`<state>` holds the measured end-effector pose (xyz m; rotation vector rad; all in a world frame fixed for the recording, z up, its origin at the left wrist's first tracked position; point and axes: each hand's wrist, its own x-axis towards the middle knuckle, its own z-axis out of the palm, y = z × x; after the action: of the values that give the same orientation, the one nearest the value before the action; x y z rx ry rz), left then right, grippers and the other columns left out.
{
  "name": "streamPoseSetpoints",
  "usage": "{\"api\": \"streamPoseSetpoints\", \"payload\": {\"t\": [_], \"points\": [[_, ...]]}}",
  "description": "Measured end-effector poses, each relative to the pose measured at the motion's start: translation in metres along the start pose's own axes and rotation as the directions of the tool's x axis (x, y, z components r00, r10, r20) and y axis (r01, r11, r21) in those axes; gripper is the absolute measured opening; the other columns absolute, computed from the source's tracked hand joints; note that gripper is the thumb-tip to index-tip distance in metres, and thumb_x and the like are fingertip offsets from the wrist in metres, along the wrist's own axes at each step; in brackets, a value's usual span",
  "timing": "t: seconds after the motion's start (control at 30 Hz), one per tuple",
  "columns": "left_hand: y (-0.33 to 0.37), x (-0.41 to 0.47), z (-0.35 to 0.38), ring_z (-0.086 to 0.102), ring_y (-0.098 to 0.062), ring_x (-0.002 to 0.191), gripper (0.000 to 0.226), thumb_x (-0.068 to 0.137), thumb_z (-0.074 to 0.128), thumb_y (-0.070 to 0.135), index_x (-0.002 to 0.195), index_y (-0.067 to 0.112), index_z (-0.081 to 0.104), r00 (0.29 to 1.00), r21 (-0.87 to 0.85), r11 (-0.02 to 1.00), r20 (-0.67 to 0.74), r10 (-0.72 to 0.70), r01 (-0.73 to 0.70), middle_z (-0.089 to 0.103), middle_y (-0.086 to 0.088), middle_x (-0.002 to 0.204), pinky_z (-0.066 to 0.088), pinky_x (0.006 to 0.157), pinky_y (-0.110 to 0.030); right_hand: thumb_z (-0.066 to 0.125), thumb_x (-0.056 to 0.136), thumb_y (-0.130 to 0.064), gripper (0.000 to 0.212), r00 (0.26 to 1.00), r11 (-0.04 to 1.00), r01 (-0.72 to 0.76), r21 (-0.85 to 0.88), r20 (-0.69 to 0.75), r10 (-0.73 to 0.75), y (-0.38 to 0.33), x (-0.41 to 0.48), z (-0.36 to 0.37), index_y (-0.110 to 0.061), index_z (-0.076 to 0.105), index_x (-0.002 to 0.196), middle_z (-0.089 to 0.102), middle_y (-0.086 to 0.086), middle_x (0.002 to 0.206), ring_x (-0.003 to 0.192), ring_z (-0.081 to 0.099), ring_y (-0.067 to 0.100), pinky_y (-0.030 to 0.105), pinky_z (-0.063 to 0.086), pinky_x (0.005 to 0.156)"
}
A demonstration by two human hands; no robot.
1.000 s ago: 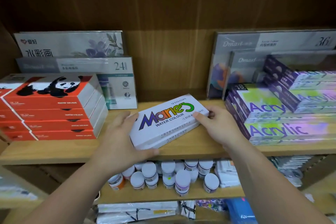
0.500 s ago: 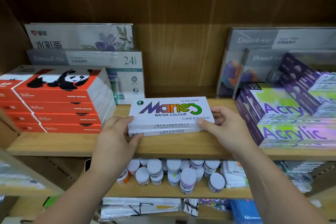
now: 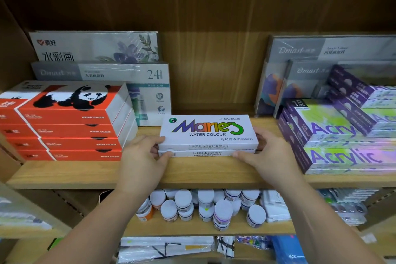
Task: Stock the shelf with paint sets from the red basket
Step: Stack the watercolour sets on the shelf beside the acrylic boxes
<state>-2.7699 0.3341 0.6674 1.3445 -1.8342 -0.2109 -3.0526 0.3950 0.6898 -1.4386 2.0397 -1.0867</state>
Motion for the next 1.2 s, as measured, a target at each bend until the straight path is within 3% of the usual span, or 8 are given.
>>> {"api": "streamPoseSetpoints", "payload": {"t": [0.07,0.17,0.37,0.6,0.77,0.9,1.03,1.2], "points": [[0.006,0.007,0.006,0.065,-0.02,0.071,0.038,0.071,0.093,0.01,0.106,0.01,0.078,1.0,-0.012,1.0,0.013,-0.018,0.018,0.064,0.002,0.085,0.061,0.075,-0.043,0.094,0.071,-0.033,0.069,0.995,0.994,-0.001,-0.109,-0.102,-0.01,0.002,0.004,0.0,-0.025,0.066,0.133,0.075,-0.007,0.115,0.104,0.069,0.019,0.036,0.056,0.091],[0.015,0.016,0.017,0.066,-0.02,0.075,0.036,0.073,0.092,0.018,0.105,0.013,0.077,0.999,-0.042,0.998,0.023,-0.038,0.039,0.067,0.0,0.087,0.059,0.078,-0.04,0.093,0.071,-0.034,0.06,0.98,0.996,-0.034,-0.085,-0.196,0.017,0.005,0.017,0.001,-0.024,0.069,0.125,0.077,0.001,0.112,0.101,0.072,0.025,0.047,0.057,0.093],[0.021,0.015,0.028,0.066,-0.023,0.08,0.033,0.079,0.087,0.015,0.11,0.01,0.076,0.998,-0.006,1.0,0.056,0.002,-0.001,0.068,-0.004,0.096,0.059,0.081,-0.043,0.092,0.072,-0.039,0.069,0.977,0.982,-0.044,-0.183,-0.212,0.004,0.004,0.024,0.001,-0.017,0.062,0.13,0.069,0.007,0.123,0.113,0.065,0.028,0.047,0.053,0.097],[0.02,0.019,0.02,0.067,-0.02,0.079,0.036,0.076,0.09,0.018,0.108,0.011,0.077,0.995,-0.028,1.0,0.101,0.007,-0.004,0.066,0.0,0.095,0.061,0.08,-0.045,0.091,0.067,-0.052,0.068,0.976,0.985,-0.075,-0.157,-0.214,0.04,0.006,0.009,-0.002,-0.022,0.057,0.117,0.069,0.004,0.113,0.108,0.064,0.027,0.042,0.053,0.09],[0.007,0.005,0.001,0.064,-0.018,0.067,0.038,0.068,0.096,0.026,0.097,0.009,0.077,0.999,0.012,1.0,0.035,0.026,-0.027,0.067,-0.001,0.091,0.061,0.071,-0.041,0.093,0.064,-0.053,0.056,0.984,0.991,-0.062,-0.116,-0.174,0.041,0.004,-0.007,0.0,-0.031,0.056,0.1,0.068,-0.011,0.087,0.085,0.068,0.018,0.04,0.056,0.078],[-0.002,-0.003,-0.01,0.068,-0.03,0.072,0.034,0.07,0.094,0.018,0.094,0.001,0.078,0.992,0.197,0.974,-0.02,0.122,-0.116,0.069,-0.011,0.093,0.063,0.068,-0.045,0.093,0.069,-0.045,0.061,0.994,0.995,-0.007,-0.102,-0.112,-0.004,-0.003,-0.011,0.008,-0.032,0.064,0.122,0.065,-0.017,0.078,0.078,0.066,0.009,0.035,0.055,0.075],[-0.006,-0.006,-0.018,0.07,-0.034,0.074,0.037,0.062,0.097,0.014,0.09,-0.002,0.078,0.991,0.286,0.951,-0.021,0.132,-0.12,0.067,-0.013,0.1,0.062,0.064,-0.043,0.093,0.07,-0.041,0.059,0.998,0.998,0.039,-0.057,-0.038,-0.041,-0.007,-0.006,0.017,-0.03,0.067,0.122,0.069,-0.016,0.078,0.076,0.068,0.006,0.034,0.057,0.076],[-0.016,-0.008,-0.028,0.068,-0.039,0.068,0.035,0.057,0.098,0.006,0.083,-0.001,0.075,0.979,0.393,0.904,-0.044,0.199,-0.166,0.069,-0.015,0.087,0.058,0.059,-0.043,0.095,0.07,-0.035,0.05,0.995,0.995,0.095,-0.025,-0.023,-0.096,-0.013,-0.002,0.034,-0.038,0.06,0.106,0.071,-0.016,0.092,0.072,0.065,-0.003,0.009,0.048,0.065]]}}
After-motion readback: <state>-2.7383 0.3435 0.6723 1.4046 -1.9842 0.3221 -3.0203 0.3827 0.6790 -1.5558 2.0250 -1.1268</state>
